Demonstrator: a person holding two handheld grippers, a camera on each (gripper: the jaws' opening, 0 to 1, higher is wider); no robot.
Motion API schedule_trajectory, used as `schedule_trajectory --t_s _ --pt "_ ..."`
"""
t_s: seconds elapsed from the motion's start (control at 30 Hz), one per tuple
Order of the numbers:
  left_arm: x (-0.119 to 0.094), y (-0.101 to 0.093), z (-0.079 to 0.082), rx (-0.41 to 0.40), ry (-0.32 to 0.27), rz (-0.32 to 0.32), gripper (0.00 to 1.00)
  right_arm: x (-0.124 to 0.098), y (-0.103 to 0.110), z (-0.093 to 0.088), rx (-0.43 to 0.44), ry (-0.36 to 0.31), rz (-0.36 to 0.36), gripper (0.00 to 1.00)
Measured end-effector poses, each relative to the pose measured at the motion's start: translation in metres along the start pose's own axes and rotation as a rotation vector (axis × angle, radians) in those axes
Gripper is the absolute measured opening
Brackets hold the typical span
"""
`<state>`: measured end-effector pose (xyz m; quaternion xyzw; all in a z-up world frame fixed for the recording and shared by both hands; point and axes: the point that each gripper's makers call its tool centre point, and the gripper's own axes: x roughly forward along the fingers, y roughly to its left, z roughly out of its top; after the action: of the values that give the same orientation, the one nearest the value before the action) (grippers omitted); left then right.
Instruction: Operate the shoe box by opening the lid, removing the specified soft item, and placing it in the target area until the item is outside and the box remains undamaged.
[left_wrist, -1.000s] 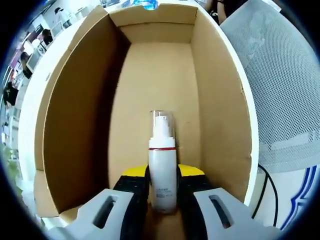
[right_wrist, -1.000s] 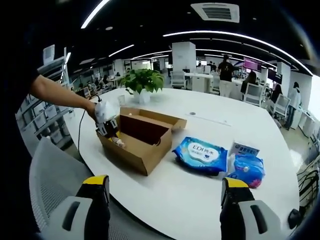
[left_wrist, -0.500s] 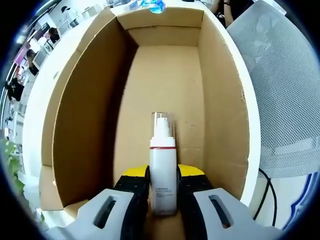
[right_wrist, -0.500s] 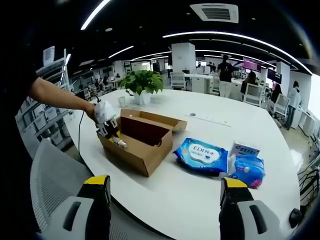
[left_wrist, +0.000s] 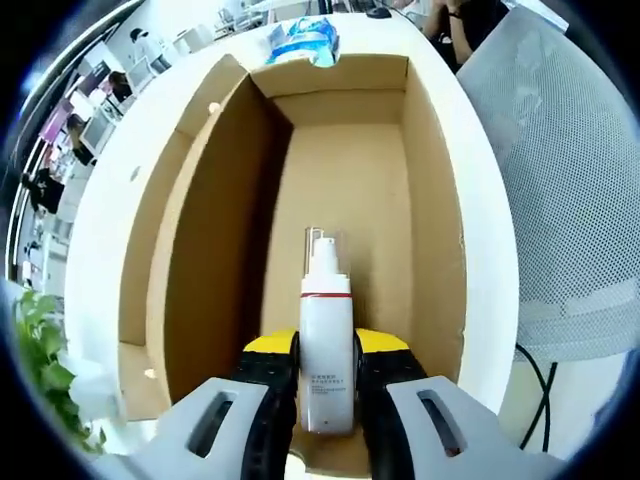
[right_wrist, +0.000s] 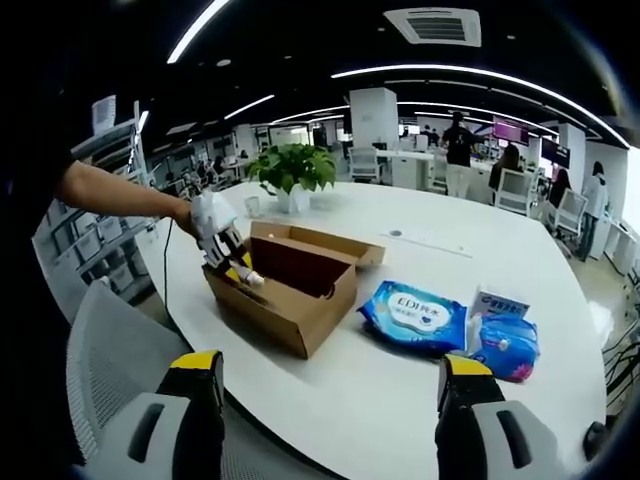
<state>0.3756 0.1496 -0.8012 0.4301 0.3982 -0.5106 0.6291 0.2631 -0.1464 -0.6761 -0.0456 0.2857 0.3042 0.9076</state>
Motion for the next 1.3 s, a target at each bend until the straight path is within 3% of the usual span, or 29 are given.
schedule_trajectory --t_s 0.37,0.67,1.3 --pt "-0.020 0.005 0.029 0.036 -0.085 0.060 0.19 0.005 0.008 0.008 0.001 -0.014 0.039 0.84" --pt "-0.039 -0.006 0.064 0.068 -0.174 0.079 0.19 0.010 0.015 0.014 0.020 -0.023 0.070 0.78" --pt "-0.061 -0.031 0.146 0.280 -0.358 0.126 0.19 0.028 0.024 0.031 0.099 -0.048 0.129 0.62"
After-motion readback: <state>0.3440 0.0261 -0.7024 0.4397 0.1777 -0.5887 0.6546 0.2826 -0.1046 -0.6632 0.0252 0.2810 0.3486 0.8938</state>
